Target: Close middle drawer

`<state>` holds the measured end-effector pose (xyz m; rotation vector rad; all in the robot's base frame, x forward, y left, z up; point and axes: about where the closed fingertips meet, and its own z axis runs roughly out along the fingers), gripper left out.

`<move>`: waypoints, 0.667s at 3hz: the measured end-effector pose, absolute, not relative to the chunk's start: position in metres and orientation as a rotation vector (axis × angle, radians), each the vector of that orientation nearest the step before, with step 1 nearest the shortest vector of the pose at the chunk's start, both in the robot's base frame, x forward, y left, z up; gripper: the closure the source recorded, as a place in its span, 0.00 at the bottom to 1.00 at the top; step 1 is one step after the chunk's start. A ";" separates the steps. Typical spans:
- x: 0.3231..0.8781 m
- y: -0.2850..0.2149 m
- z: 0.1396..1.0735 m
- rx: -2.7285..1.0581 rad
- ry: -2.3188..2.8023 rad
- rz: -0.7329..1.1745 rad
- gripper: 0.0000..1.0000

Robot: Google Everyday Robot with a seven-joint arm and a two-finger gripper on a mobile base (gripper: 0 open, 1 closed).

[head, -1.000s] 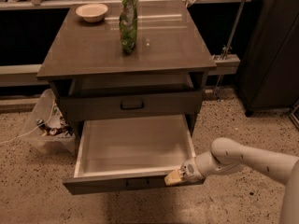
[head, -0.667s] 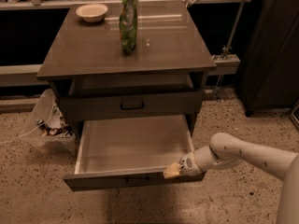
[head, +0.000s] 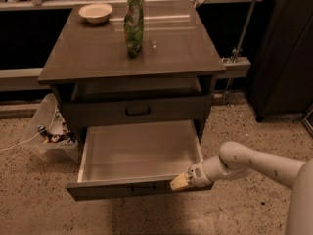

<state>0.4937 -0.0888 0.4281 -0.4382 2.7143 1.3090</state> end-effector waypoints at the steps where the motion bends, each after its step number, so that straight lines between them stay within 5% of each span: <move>1: 0.493 -0.089 0.428 -0.438 2.714 1.309 1.00; 2: 0.492 -0.088 0.416 -0.421 2.731 1.342 1.00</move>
Offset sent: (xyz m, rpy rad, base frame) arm 0.0015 -0.0022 -0.0557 0.0518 0.1436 -0.0064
